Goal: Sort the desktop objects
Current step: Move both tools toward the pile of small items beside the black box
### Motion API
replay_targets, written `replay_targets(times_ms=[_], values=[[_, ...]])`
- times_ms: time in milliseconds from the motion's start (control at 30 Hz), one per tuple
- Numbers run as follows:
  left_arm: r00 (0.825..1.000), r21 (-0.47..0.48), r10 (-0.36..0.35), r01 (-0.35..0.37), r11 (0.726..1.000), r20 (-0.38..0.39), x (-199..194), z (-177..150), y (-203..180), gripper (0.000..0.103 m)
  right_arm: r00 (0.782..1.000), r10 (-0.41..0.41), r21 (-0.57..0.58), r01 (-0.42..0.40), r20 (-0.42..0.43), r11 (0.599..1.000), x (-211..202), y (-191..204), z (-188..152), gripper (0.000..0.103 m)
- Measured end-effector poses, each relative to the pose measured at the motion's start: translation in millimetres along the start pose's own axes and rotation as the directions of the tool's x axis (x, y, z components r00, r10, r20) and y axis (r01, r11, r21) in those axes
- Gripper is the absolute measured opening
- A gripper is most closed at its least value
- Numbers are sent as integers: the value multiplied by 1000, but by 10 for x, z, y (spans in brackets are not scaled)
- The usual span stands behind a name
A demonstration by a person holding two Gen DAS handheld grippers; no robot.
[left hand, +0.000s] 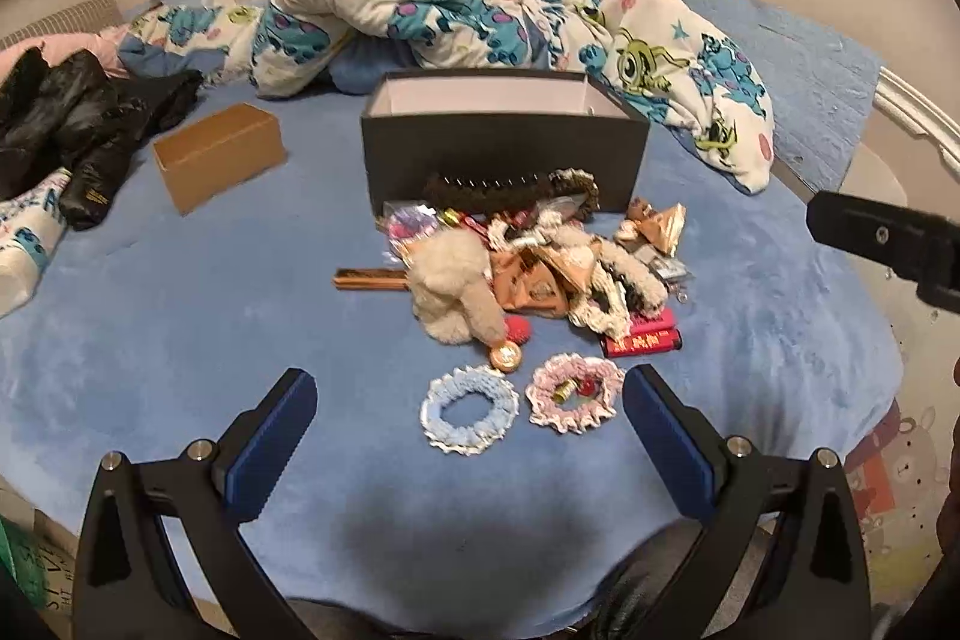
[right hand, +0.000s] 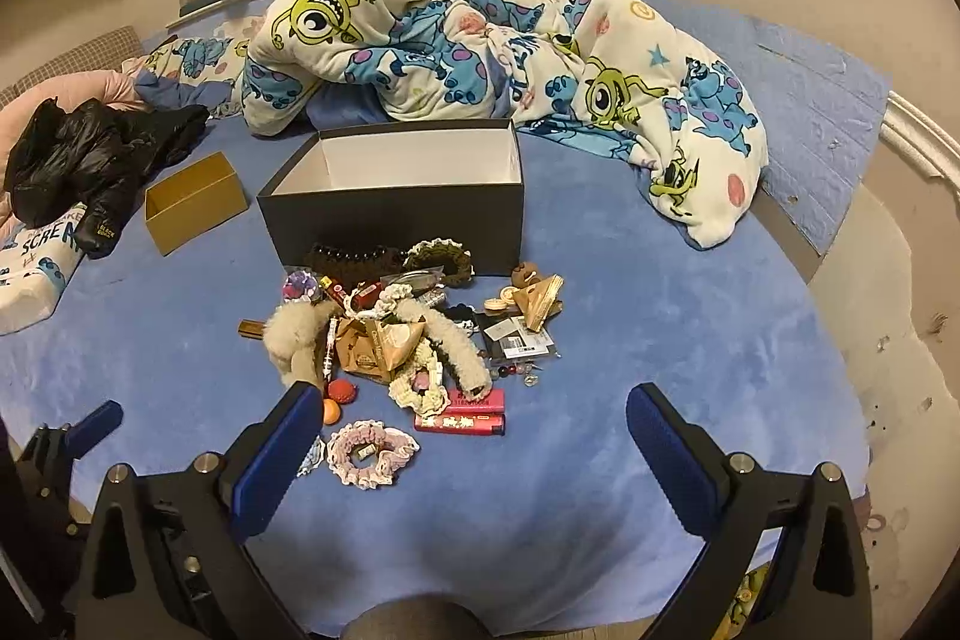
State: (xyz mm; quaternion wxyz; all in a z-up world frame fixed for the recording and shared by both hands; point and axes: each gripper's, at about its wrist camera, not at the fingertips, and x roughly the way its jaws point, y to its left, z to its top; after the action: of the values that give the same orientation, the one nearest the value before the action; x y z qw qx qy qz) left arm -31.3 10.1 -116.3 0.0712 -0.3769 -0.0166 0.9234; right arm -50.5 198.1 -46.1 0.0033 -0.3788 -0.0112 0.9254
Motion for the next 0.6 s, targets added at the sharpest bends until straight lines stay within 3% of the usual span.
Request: replay_targets(times_ms=[200, 600], values=[[999, 2, -43, 43, 999, -15, 280, -152, -9, 103, 999, 30, -16, -30, -34, 999, 233, 61, -116, 103], [994, 9, -55, 56, 998, -99, 947, -307, 81, 103, 986, 98, -15, -100, -132, 995, 921, 148, -398, 103]])
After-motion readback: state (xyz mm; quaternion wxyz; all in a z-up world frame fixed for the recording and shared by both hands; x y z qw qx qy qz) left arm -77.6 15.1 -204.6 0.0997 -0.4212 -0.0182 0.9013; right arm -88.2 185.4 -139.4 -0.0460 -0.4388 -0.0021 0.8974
